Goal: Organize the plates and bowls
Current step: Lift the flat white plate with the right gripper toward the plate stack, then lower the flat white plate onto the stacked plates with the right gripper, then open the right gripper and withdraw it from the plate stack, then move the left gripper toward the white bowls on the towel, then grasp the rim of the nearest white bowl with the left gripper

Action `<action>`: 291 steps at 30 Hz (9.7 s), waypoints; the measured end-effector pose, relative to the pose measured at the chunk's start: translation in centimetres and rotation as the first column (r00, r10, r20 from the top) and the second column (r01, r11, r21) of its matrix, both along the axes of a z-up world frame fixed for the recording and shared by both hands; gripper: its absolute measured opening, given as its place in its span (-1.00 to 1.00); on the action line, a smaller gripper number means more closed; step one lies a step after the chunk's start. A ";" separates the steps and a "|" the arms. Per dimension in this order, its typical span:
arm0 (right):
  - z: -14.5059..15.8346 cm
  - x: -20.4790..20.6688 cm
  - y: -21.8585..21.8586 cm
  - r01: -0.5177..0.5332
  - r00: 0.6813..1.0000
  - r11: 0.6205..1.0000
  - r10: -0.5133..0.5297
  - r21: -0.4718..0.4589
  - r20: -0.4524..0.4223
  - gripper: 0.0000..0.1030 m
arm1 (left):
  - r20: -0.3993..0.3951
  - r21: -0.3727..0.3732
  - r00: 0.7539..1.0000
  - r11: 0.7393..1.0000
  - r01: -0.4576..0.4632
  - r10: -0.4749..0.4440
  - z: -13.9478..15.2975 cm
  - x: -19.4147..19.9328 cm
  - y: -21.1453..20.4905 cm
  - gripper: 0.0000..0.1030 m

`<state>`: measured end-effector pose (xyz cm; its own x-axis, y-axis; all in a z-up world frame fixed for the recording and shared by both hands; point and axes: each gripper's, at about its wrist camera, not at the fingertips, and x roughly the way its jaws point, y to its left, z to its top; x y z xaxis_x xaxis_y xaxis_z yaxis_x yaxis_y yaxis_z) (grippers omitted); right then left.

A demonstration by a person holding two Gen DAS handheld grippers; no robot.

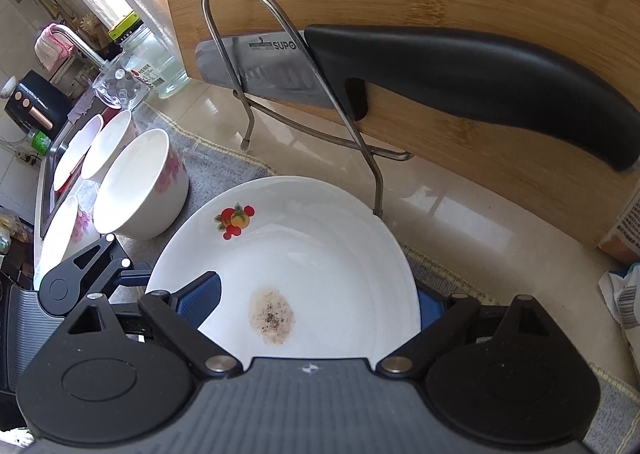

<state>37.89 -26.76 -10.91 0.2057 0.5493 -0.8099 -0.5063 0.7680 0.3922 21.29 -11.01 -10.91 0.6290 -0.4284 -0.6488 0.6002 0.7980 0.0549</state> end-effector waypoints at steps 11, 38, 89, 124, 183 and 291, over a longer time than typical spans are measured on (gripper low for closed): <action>0.8 -2.0 -0.3 0.011 1.000 1.000 -0.011 0.010 -0.005 0.91 | -0.008 0.002 1.000 1.000 0.009 -0.009 1.1 -1.7 0.1 0.99; 4.0 -8.7 -3.5 0.124 0.992 0.992 -0.125 0.035 0.018 0.91 | -0.004 0.011 0.992 0.992 0.123 -0.123 4.3 -5.5 -1.9 0.99; 3.5 -17.8 -15.7 0.371 0.928 0.928 -0.371 0.036 0.010 0.91 | -0.040 0.035 0.930 0.930 0.367 -0.365 4.4 -8.0 -11.4 0.98; 2.7 -18.9 -18.3 0.432 0.902 0.902 -0.432 -0.013 -0.008 0.99 | -0.065 0.056 0.893 0.892 0.449 -0.446 3.2 -5.5 -13.5 0.97; 5.3 -22.4 -16.8 0.493 0.867 0.858 -0.471 -0.143 0.163 1.00 | 0.041 0.038 0.883 0.883 0.467 -0.468 3.2 -6.0 -12.8 0.99; 0.1 -21.8 30.9 0.039 0.871 0.981 0.061 -0.192 0.487 0.71 | -0.195 -0.005 0.981 1.000 -0.023 0.022 3.7 -0.8 26.4 0.37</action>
<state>16.07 4.15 -10.85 0.5967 0.4002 -0.6956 -0.6031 0.7955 -0.0597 20.48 15.36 -7.16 0.5004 -0.4206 -0.7568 0.5805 0.8115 -0.0671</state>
